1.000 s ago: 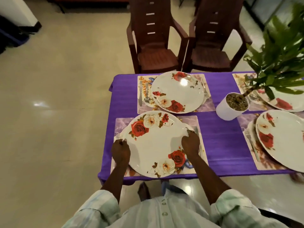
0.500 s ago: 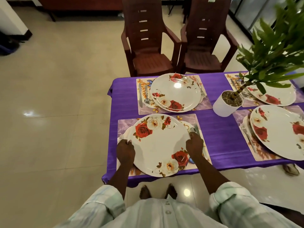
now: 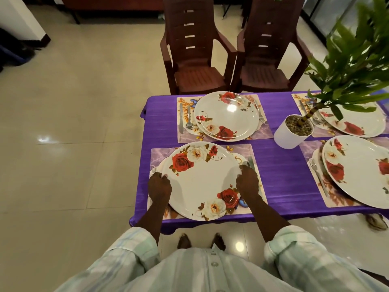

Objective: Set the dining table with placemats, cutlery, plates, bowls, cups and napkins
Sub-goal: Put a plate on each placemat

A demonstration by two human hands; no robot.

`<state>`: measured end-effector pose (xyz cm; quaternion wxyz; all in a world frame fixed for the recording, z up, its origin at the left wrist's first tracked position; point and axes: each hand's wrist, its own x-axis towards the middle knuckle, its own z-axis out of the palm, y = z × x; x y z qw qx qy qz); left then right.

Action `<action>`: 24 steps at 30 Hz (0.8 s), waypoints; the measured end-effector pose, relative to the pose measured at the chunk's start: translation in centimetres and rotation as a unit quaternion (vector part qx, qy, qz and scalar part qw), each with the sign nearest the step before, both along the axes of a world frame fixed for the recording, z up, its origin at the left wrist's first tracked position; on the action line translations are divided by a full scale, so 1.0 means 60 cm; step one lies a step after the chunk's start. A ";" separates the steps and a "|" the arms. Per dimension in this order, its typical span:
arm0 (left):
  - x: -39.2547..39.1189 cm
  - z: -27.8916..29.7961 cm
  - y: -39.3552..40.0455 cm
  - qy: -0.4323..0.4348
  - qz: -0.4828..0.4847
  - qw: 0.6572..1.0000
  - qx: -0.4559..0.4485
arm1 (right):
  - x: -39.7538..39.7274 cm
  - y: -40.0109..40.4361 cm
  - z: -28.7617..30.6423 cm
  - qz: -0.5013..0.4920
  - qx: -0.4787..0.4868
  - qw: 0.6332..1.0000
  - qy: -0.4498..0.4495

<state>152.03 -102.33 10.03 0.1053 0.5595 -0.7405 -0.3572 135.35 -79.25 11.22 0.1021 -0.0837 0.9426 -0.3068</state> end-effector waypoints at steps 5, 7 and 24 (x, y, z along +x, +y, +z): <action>-0.002 -0.004 0.000 -0.012 -0.014 1.000 -0.003 | -0.008 -0.007 0.005 -0.011 0.002 1.000 -0.022; -0.002 -0.004 0.002 -0.014 -0.016 1.000 -0.010 | -0.010 -0.008 0.005 -0.012 0.012 1.000 -0.024; 0.000 0.027 0.004 -0.055 -0.064 0.995 -0.043 | -0.006 -0.009 0.032 0.002 0.066 0.998 -0.014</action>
